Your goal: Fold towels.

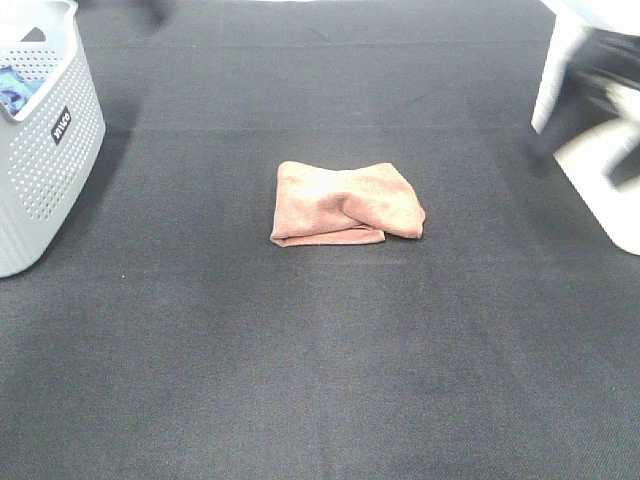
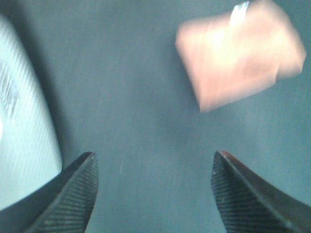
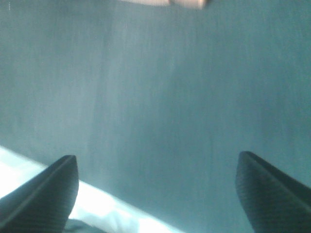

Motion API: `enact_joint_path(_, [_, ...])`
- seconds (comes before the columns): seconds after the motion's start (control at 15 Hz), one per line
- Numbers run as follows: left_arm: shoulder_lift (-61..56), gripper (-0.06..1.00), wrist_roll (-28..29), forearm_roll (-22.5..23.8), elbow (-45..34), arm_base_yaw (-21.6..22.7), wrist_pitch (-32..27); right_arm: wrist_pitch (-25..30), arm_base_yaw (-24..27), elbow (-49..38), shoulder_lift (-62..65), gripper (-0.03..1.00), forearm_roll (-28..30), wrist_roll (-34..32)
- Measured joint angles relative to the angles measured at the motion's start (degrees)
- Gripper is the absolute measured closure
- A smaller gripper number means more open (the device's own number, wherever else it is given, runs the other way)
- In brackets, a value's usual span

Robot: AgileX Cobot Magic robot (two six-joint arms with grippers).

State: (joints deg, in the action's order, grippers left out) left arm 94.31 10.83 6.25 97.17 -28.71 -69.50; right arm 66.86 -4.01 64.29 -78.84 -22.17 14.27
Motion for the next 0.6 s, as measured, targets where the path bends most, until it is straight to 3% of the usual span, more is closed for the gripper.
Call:
enact_joint_path(0.4, [-33.52, 0.30, 7.10, 0.57, -36.61, -2.29, -0.11, 0.17, 0.00, -19.71, 31.74, 0.14, 1.95, -1.38])
enact_joint_path(0.47, [-33.52, 0.30, 7.10, 0.57, -36.61, -2.29, -0.11, 0.17, 0.00, -19.71, 31.74, 0.14, 1.95, -1.38])
enact_joint_path(0.6, [-49.22, 0.30, 8.42, 0.34, -47.67, -2.29, -0.17, 0.34, 0.00, -24.92, 44.46, 0.14, 3.04, -1.72])
